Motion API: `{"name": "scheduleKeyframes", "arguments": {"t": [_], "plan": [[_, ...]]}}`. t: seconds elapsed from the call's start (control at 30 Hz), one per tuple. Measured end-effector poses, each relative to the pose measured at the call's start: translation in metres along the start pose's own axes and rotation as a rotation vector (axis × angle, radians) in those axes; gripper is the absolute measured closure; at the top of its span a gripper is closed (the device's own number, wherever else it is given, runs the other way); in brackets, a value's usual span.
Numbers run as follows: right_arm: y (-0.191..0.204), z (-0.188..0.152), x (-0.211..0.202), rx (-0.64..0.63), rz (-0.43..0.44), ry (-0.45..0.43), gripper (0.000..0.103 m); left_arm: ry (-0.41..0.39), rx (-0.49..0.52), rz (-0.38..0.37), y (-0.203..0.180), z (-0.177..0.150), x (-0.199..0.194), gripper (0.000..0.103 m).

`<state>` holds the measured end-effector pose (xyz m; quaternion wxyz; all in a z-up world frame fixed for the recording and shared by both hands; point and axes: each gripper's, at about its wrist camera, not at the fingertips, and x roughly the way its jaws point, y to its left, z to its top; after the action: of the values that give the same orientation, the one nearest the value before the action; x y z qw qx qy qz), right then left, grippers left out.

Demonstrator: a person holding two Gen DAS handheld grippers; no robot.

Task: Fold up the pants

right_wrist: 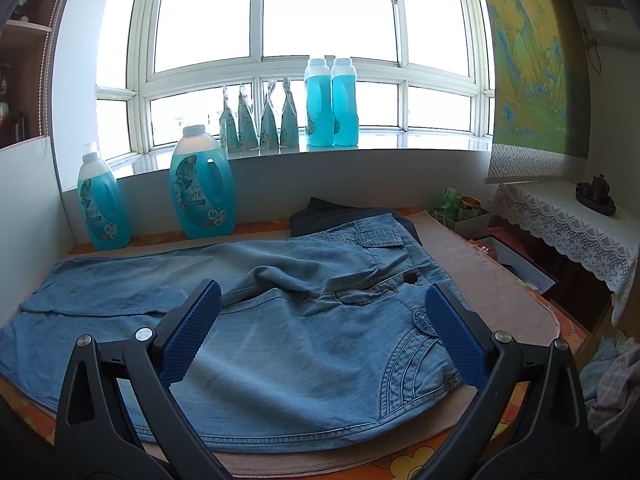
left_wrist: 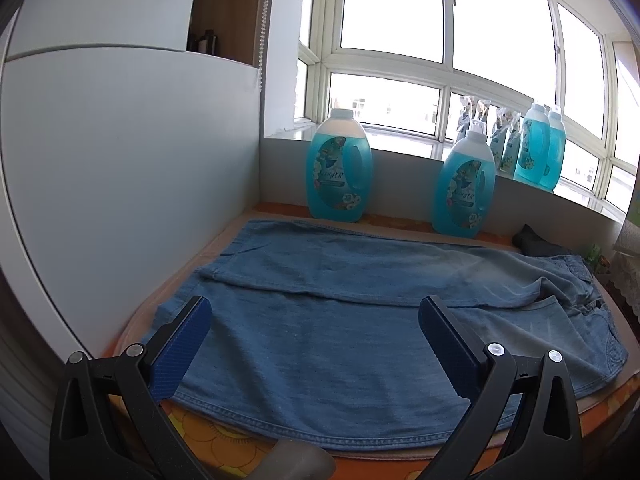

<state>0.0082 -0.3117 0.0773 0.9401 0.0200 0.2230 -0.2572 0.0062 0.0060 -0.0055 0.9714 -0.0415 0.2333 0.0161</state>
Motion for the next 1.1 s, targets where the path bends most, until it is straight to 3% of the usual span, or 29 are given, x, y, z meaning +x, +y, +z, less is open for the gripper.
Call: {"name": "scheduleKeyframes", "arguments": {"t": [1.1], "plan": [[-0.0007, 0.0003, 0.0011, 0.001, -0.009, 0.011, 0.0, 0.006, 0.01, -0.003, -0.0072, 0.0017, -0.0043, 0.0]]}}
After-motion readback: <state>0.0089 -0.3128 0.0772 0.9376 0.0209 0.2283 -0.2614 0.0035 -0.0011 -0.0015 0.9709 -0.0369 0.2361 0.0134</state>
